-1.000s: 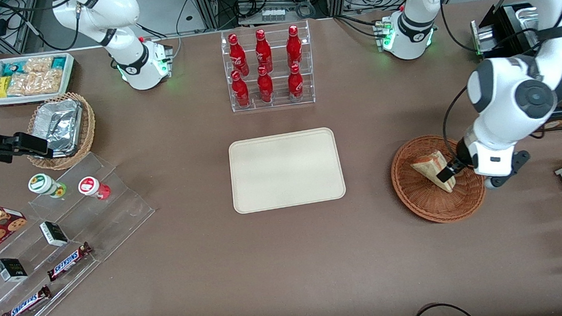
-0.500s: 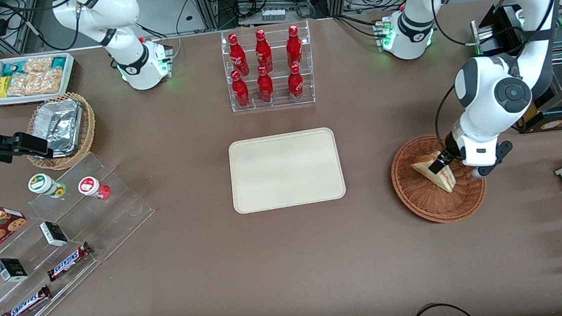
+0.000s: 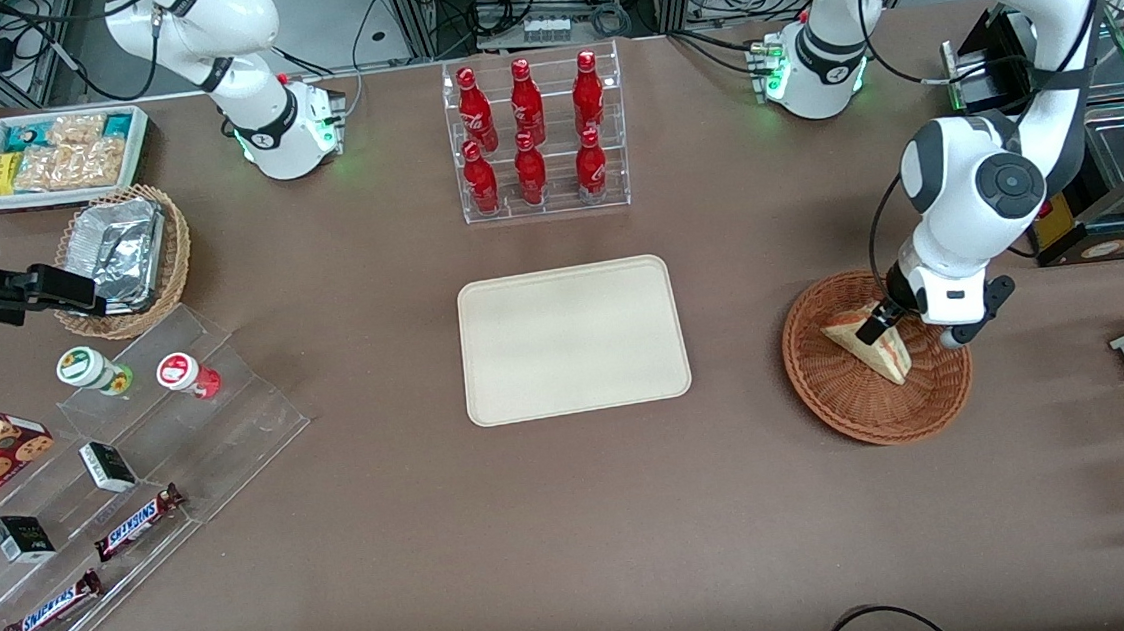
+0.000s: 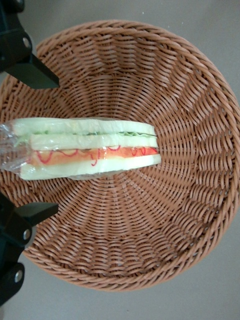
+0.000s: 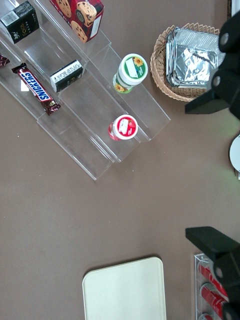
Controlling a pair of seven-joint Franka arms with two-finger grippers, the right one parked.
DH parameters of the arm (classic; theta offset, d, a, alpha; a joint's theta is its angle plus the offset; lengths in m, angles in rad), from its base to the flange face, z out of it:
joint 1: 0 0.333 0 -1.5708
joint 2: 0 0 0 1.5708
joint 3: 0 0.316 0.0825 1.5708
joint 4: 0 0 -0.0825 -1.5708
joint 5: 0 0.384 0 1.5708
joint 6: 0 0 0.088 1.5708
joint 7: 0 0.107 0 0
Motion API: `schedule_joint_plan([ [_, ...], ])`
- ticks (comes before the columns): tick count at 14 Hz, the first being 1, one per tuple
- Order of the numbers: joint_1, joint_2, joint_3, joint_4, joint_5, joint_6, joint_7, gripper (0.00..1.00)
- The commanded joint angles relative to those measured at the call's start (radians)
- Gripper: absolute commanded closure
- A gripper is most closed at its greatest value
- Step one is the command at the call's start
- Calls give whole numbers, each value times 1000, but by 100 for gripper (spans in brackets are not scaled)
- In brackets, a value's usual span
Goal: Place sandwich from basket to tray
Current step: 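Close the left gripper on the upright wrapped sandwich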
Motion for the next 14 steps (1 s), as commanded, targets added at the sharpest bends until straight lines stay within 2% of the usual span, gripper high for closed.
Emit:
schedule_joint_plan([
  [1, 0, 35, -5, -7, 3, 78, -43, 0],
  [7, -8, 64, -9, -11, 6, 90, -41, 0],
  [8, -8, 64, -8, -11, 6, 89, -41, 3],
  [9, -7, 64, -9, -8, 6, 80, -43, 13],
  [10, -7, 64, -9, -8, 6, 80, -52, 27],
  [11, -7, 64, -8, -7, 6, 78, -55, 57],
  [12, -7, 64, -9, -7, 6, 72, -54, 81],
  [13, -7, 64, -9, -7, 6, 72, -52, 100],
  [14, -8, 64, -11, -5, 6, 72, -50, 100],
])
